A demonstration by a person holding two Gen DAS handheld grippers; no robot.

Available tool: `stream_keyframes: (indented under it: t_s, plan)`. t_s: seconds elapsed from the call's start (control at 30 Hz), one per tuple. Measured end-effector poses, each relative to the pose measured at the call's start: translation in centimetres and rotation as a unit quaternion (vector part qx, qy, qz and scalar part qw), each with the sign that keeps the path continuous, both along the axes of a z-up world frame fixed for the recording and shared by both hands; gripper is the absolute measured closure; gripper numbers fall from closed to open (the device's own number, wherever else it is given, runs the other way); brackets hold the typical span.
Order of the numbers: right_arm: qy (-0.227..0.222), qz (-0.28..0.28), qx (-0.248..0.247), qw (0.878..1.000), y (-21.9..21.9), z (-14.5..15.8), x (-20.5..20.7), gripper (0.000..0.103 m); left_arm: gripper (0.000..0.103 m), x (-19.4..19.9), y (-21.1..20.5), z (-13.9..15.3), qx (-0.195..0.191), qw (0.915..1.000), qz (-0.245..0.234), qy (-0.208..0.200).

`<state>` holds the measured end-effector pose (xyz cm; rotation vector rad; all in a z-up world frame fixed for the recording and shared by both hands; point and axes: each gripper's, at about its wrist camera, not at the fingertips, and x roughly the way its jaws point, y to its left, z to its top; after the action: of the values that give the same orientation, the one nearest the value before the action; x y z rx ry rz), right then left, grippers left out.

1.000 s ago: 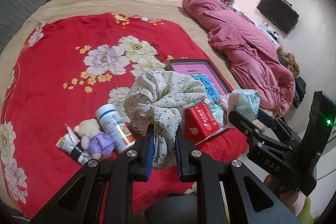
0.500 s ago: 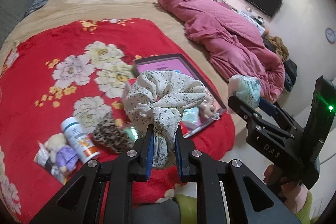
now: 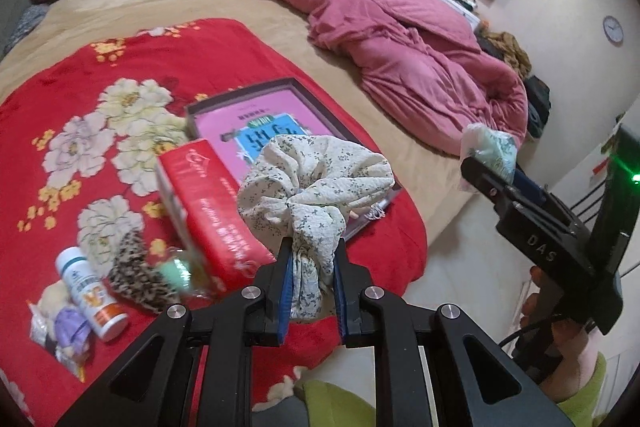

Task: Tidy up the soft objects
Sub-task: 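Carry the scrunchie and tissue pack toward the book tray with both grippers, then lower the scrunchie onto the book with the left gripper while right drops the tissue pack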

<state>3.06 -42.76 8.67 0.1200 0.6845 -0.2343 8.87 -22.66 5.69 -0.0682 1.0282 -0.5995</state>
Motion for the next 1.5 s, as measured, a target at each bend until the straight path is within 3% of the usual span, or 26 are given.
stream_keyframes:
  t_s: [0.7, 0.93, 1.5]
  plan:
    - [0.039, -0.023, -0.008, 0.999, -3.5, -3.4, 2.3, 0.028, 0.085, 4.3, -8.2, -6.0, 0.048, 0.9962, -0.054, 0.049]
    - [0.057, -0.011, -0.012, 0.998, -3.6, -4.8, 4.4, 0.028, 0.085, 5.5, -9.3, -8.5, 0.062, 0.994, -0.047, 0.078]
    - [0.121, 0.023, 0.059, 0.991, -4.9, -9.7, 10.6, 0.028, 0.084, 7.5, -9.4, -11.3, 0.065, 0.9908, -0.036, 0.113]
